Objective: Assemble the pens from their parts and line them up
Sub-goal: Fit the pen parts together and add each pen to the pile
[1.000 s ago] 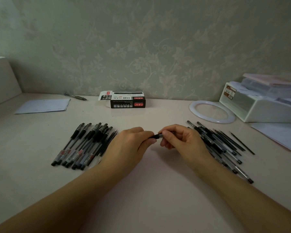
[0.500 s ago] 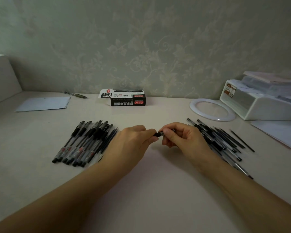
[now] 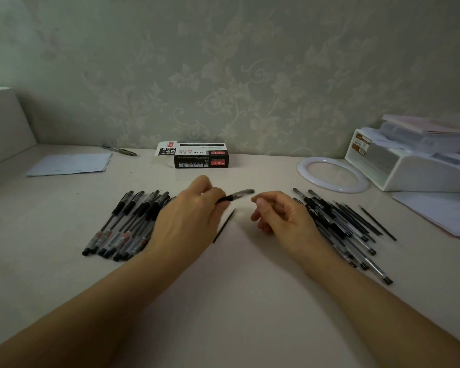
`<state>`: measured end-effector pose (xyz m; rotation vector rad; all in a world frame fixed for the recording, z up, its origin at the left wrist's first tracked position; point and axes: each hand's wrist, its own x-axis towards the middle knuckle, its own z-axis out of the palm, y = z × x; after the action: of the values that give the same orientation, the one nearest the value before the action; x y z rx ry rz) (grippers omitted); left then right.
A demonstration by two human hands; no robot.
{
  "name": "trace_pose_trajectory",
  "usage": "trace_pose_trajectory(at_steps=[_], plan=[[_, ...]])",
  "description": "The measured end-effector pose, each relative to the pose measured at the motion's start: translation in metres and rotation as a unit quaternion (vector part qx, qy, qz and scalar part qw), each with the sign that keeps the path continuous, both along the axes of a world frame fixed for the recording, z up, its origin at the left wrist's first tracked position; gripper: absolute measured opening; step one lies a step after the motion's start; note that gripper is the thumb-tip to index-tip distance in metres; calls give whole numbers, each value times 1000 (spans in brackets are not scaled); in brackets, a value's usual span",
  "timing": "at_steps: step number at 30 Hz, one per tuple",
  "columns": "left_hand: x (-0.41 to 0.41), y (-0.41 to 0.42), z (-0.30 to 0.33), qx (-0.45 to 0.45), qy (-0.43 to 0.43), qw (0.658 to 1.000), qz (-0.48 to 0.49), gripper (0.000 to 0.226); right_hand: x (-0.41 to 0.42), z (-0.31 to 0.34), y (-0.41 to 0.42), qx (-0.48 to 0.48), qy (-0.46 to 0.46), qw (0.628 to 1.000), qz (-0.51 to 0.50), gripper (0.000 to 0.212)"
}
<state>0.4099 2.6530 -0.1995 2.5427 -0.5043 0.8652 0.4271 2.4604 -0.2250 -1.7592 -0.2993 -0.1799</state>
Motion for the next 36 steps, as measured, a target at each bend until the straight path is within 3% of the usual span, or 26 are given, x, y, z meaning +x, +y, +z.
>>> trace_pose_trajectory(at_steps=[4,9,13,19,22,25,29,33,36], plan=[[6,34,11,6,11,989,149,19,-2,0,-1,-22,-4,1000,7,13],[13,71,15,23,100,954,281,21,-5,0,1,-45,-20,999,7,11],[13,73,9,47,163,938,304,21,-7,2,0,-41,-21,999,-3,10],[16,72,4,43,175,939,294,24,-8,3,0,-108,-67,990,-54,10],[18,73,3,48,177,936,300,28,-8,9,-10,-238,-152,950,-134,7],[18,70,5,57,162,936,309,31,-7,15,-28,-383,-154,883,-224,21],[15,56,6,62,107,955,269,31,-4,17,-45,-498,-57,818,-283,35],[7,29,3,42,33,991,124,23,-3,16,-49,-510,-13,812,-285,34],[-4,7,-4,-1,28,1000,9,12,-3,16,-49,-510,-18,813,-280,30]])
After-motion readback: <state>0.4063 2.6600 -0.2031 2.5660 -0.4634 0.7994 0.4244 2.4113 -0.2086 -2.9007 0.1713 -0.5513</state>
